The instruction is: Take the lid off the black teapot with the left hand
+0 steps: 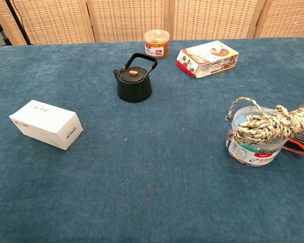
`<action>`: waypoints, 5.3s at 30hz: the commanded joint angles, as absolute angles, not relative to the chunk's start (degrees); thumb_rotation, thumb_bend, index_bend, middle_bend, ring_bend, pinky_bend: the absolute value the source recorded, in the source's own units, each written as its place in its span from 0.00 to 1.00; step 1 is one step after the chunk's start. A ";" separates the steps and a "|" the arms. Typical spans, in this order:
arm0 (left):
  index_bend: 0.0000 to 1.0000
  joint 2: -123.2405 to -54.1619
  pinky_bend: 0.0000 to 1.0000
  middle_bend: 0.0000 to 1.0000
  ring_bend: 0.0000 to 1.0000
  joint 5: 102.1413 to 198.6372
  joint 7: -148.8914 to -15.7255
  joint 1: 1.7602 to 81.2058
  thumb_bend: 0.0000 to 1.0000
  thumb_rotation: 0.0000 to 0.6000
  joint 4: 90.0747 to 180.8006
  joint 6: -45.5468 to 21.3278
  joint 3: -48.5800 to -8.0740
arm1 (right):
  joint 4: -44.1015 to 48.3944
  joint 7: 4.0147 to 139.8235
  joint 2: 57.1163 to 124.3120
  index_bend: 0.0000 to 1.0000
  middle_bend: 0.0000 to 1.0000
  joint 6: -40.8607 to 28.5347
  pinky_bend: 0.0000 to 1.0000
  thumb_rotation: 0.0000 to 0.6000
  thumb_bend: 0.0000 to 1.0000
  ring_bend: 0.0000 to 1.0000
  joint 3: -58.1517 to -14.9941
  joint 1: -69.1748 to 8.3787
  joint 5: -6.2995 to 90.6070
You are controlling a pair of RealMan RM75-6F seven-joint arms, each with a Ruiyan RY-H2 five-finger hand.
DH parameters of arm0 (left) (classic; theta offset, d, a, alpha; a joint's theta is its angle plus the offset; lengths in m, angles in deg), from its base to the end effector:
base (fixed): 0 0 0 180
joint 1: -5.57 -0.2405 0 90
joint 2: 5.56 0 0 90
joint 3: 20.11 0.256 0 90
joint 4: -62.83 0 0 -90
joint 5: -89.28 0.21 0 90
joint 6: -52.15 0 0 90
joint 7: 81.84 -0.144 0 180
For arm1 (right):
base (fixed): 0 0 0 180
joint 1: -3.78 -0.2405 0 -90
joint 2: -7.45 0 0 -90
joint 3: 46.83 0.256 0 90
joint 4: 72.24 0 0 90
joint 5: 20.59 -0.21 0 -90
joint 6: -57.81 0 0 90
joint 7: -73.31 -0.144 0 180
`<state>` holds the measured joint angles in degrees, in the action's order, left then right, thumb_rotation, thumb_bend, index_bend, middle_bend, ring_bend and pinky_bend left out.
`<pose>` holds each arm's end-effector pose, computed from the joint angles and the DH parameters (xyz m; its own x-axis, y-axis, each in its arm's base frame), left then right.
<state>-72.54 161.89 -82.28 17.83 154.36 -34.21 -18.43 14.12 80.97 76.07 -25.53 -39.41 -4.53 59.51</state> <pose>-0.3215 0.2035 0.1488 0.3653 0.0148 0.9308 0.9252 0.1047 -0.3648 -0.3212 -0.2174 0.1575 0.5167 0.0663 0.8536 -0.8561 0.0558 0.5138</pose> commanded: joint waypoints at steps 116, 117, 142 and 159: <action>0.62 -99.35 0.00 0.00 0.00 132.11 -115.14 66.49 0.44 1.00 137.72 -1.75 -35.93 | 8.13 80.56 77.45 0.00 0.00 -18.01 0.00 1.00 0.00 0.00 -37.44 -5.91 50.64; 0.62 -98.68 0.00 0.00 0.00 132.27 -114.94 65.61 0.44 1.00 138.38 -2.39 -35.40 | 8.23 80.51 77.40 0.00 0.00 -18.03 0.00 1.00 0.00 0.00 -37.48 -5.89 50.71; 0.49 -105.43 0.00 0.00 0.00 137.22 -104.61 58.35 0.41 1.00 123.97 2.38 -31.29 | 8.87 80.76 77.28 0.00 0.00 -17.94 0.00 1.00 0.00 0.00 -37.69 -5.91 50.79; 0.00 -90.96 0.00 0.00 0.00 142.56 -101.28 50.18 0.15 1.00 144.44 -6.14 -31.65 | 10.44 80.27 76.72 0.00 0.00 -18.76 0.00 1.00 0.00 0.00 -38.19 -5.63 52.21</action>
